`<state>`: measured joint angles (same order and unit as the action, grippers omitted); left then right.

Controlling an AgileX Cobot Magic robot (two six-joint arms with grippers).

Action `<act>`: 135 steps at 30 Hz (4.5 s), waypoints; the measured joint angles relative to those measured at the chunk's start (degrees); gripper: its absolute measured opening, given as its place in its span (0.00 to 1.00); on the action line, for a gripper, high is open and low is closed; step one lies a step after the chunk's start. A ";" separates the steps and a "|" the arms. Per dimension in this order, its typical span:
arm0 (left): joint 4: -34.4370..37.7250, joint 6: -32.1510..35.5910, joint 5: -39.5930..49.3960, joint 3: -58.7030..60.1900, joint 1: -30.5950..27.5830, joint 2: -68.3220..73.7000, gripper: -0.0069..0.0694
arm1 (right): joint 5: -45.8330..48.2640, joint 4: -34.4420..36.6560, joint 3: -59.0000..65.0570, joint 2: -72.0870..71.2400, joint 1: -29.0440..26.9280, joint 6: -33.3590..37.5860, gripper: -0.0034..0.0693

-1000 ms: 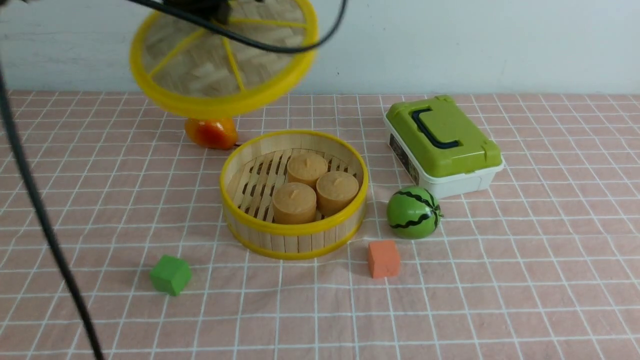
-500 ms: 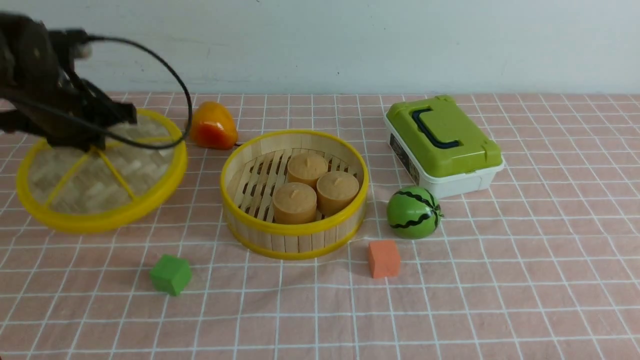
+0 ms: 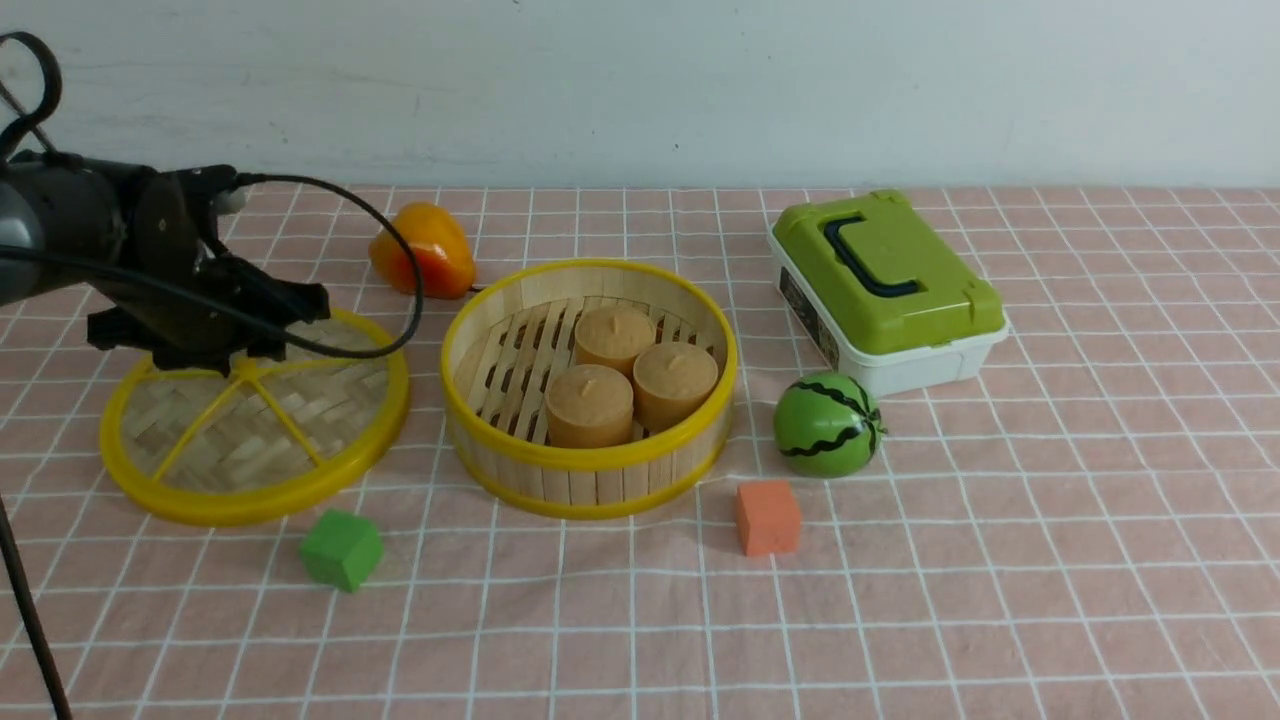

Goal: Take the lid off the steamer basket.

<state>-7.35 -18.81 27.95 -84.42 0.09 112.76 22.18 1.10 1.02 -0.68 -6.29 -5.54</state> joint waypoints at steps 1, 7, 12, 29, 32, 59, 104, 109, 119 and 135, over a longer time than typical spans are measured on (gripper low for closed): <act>0.21 0.63 0.70 0.00 0.00 -2.93 0.62 | 0.00 0.00 0.00 0.00 0.00 0.00 0.38; 4.32 4.91 1.90 0.00 0.00 -21.36 0.38 | 0.00 0.00 0.00 0.00 0.00 0.00 0.38; 11.55 12.58 1.78 0.90 0.00 -37.77 0.07 | 0.00 0.00 0.00 0.00 0.00 0.00 0.38; 32.65 32.10 -0.19 44.80 0.00 -72.77 0.07 | 0.00 0.00 0.00 0.00 0.00 0.00 0.38; 34.61 32.22 -0.19 48.73 0.00 -73.36 0.07 | 0.00 0.00 0.00 0.00 0.00 0.00 0.38; 14.89 19.15 -14.76 85.84 7.13 -113.39 0.07 | 0.00 0.00 0.00 0.00 0.00 0.00 0.38; 13.76 15.97 -5.45 86.25 4.13 -113.39 0.08 | 0.00 0.00 0.00 0.00 0.00 0.00 0.38; 13.76 15.97 -5.40 86.25 4.13 -113.39 0.08 | 0.00 0.00 0.00 0.00 0.00 0.00 0.38; 13.76 15.97 -5.40 86.25 4.13 -113.39 0.09 | 0.00 0.00 0.00 0.00 0.00 0.00 0.38; 13.76 15.97 -5.40 86.25 4.13 -113.39 0.09 | 0.00 0.00 0.00 0.00 0.00 0.00 0.38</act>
<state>6.40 -2.84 22.54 1.83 4.22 -0.64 22.18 1.10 1.02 -0.68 -6.29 -5.54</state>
